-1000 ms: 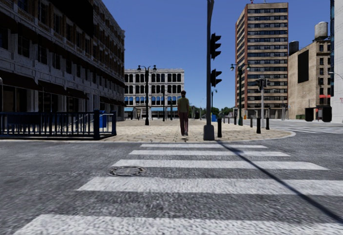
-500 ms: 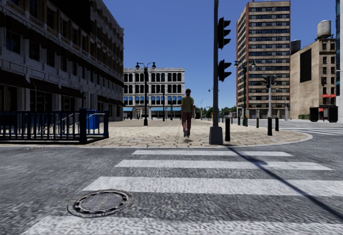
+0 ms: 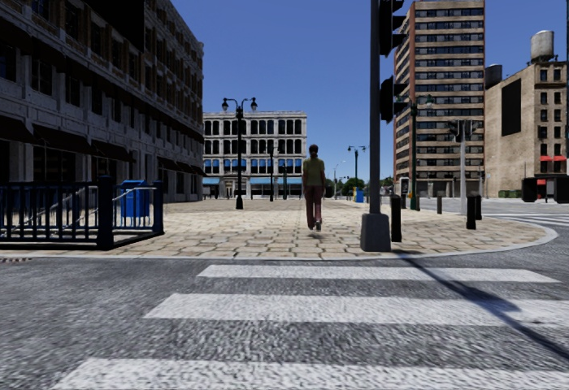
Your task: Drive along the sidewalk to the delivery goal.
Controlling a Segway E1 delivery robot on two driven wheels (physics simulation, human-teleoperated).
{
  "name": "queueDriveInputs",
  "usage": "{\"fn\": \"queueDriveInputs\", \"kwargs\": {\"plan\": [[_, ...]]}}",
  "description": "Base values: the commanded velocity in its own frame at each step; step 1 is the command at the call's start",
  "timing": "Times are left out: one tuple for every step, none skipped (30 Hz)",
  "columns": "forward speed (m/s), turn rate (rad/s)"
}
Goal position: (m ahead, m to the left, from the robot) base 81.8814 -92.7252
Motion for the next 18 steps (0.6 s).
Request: {"fn": "queueDriveInputs", "kwargs": {"plan": [[1.99,0.0],[1.99,0.0],[1.99,0.0],[1.99,0.0],[1.98,0.0],[1.98,0.0],[1.98,0.0],[1.98,0.0],[1.98,0.0],[1.98,0.0],[1.98,0.0],[1.98,0.0],[1.98,0.0],[1.98,0.0],[1.98,0.0],[1.98,0.0],[1.98,0.0],[1.98,0.0]]}}
